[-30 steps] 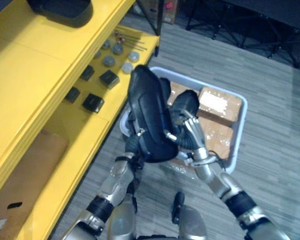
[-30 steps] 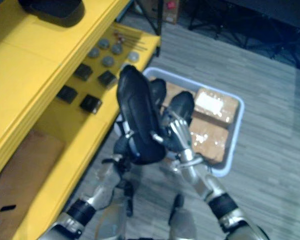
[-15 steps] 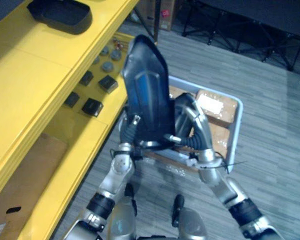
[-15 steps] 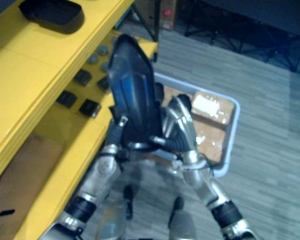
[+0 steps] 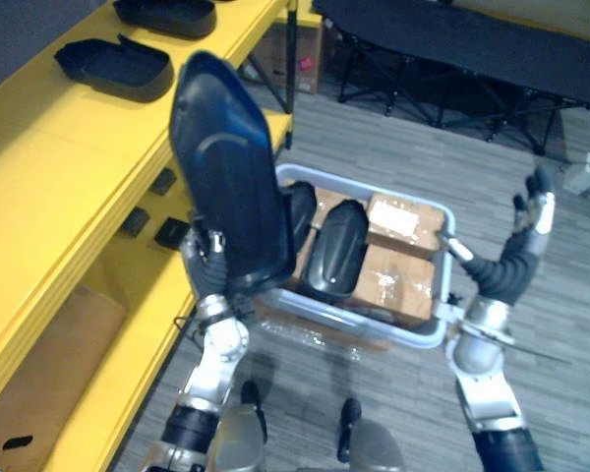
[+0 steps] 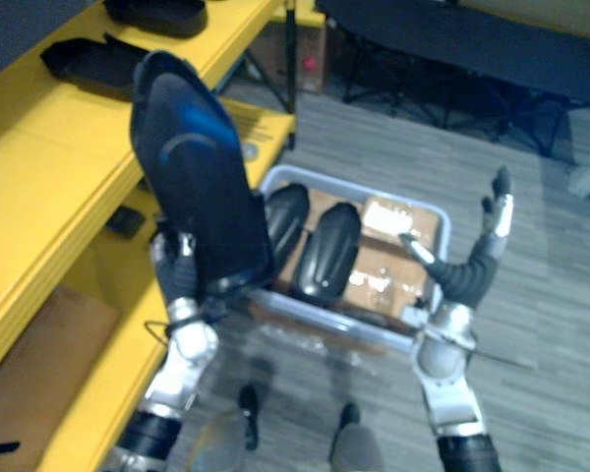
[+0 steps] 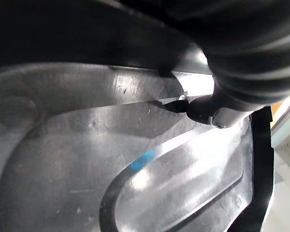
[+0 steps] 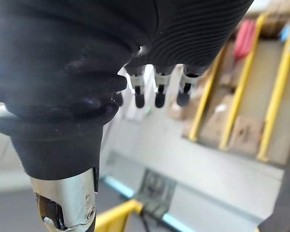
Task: Walk over and take plastic housings, then place them on the shelf
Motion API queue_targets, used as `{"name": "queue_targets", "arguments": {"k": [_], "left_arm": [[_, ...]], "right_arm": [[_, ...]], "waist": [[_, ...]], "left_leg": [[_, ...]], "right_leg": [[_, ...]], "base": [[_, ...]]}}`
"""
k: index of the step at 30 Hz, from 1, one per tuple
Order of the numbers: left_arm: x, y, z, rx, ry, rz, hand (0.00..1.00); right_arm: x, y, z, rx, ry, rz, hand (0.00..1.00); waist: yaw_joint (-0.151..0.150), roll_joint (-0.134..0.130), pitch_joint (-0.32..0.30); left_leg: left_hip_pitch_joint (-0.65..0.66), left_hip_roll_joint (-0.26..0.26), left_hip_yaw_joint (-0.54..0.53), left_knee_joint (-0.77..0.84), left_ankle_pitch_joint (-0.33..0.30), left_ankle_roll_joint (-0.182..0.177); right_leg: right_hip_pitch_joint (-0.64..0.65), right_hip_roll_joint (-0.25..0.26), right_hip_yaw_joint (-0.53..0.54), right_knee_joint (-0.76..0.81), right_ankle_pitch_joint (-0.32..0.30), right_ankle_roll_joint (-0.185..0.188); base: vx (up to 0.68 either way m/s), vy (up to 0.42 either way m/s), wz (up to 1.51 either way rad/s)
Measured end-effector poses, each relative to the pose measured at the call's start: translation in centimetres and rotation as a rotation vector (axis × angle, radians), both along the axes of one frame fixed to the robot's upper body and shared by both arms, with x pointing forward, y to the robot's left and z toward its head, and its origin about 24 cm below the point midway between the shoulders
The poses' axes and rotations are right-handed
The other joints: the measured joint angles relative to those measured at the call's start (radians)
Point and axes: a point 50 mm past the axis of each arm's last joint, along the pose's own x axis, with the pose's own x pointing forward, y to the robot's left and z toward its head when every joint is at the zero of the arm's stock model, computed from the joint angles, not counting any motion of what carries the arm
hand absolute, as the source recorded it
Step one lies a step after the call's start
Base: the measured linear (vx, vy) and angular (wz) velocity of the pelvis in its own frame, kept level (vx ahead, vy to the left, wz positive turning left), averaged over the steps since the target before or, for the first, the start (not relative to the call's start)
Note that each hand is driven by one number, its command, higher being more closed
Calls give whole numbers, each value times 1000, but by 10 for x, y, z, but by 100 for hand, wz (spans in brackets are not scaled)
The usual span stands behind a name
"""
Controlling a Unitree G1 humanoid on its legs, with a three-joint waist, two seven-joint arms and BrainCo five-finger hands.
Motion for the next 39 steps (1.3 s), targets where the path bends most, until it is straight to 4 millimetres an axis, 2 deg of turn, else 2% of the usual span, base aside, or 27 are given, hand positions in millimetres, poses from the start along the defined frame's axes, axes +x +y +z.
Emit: {"name": "queue_targets", "arguments": {"k": [1, 3, 5, 6, 9, 12, 14, 18, 22, 26, 29, 30, 36, 39], "left_arm": [[-3, 2, 0, -9, -10, 1, 100], [-13, 4, 6, -85, -80, -63, 100], [-19, 4, 11, -115, -120, -104, 100], [-25, 4, 15, -152, -156, -153, 100], [-40, 8, 14, -188, -182, -204, 100], [-47, 11, 14, -225, -195, -256, 100], [-48, 12, 13, -242, -198, -278, 100], [-51, 13, 10, -252, -184, -305, 100], [-55, 20, 19, -242, -230, -272, 100], [-57, 36, 27, -188, -259, -182, 100], [-62, 49, 34, -159, -282, -101, 100], [-87, 70, 33, -115, -263, -17, 100], [-87, 70, 33, -115, -263, -19, 100], [-86, 69, 34, -115, -265, -35, 100]], "right_arm": [[-3, -2, -5, 27, 23, 4, 0], [-18, -11, -32, 166, 139, 3, 0], [-25, -12, -45, 221, 201, -5, 0], [-35, -13, -63, 301, 280, -5, 0], [-53, -25, -93, 442, 397, -6, 0], [-69, -37, -108, 495, 443, -12, 0], [-74, -38, -112, 506, 462, -11, 0], [-75, -38, -114, 509, 452, -19, 0], [-72, -47, -104, 479, 376, -41, 0], [-59, -57, -88, 410, 298, -10, 0], [-40, -50, -77, 387, 253, 60, 0], [-12, -22, -71, 394, 262, 199, 0], [-17, -24, -74, 397, 275, 184, 0], [-33, -41, -81, 408, 309, 78, 0]], "waist": [[-3, -2, -4], [-15, -1, -15], [-27, -1, -18], [-35, 1, -25], [-54, 10, -45], [-60, 21, -55], [-59, 23, -57], [-59, 26, -97], [-59, 31, -109], [-57, 38, -127], [-44, 39, -147], [-1, 26, -170], [-3, 26, -170], [-8, 32, -173]], "left_leg": [[0, 0, 4, 0, -1, 2], [3, 2, 18, 5, -9, 1], [3, 2, 20, 7, -12, 1], [3, 2, 28, 7, -15, 0], [14, 3, 48, 8, -29, -1], [25, 4, 57, 5, -37, -3], [39, 6, 62, 0, -41, -5], [40, 6, 68, -14, -45, -6], [58, 6, 67, -13, -45, -8], [75, -2, 42, -20, -45, -9], [76, -19, 7, -46, -31, -7], [196, -54, -53, -344, 145, -14], [190, -54, -59, -346, 147, -15], [160, -55, -62, -347, 155, -13]], "right_leg": [[-3, 0, 4, -1, 0, 0], [-5, 0, 18, -7, 1, 0], [-4, 0, 19, -10, 2, 1], [-4, 0, 26, -15, 9, 10], [-2, -1, 43, -22, 14, 15], [6, -1, 48, -32, 14, 16], [17, 0, 51, -35, 13, 15], [16, 2, 56, -48, 9, 8], [34, 3, 55, -53, 13, 15], [73, -1, 26, -68, 13, 15], [91, -9, -11, -79, 13, 15], [135, -11, -96, -109, 11, 11], [127, -11, -98, -109, 11, 11], [101, -12, -98, -103, 12, 12]], "base": [[7, 19, -18], [55, 21, -18], [71, 15, -7], [85, 13, -11], [89, 24, -18], [56, 19, -11], [31, 8, -7], [2, 2, -4], [8, 0, 0], [3, 1, 16], [-13, 0, 29], [-9, -4, 16], [0, 0, 1], [-1, 2, 6]]}}
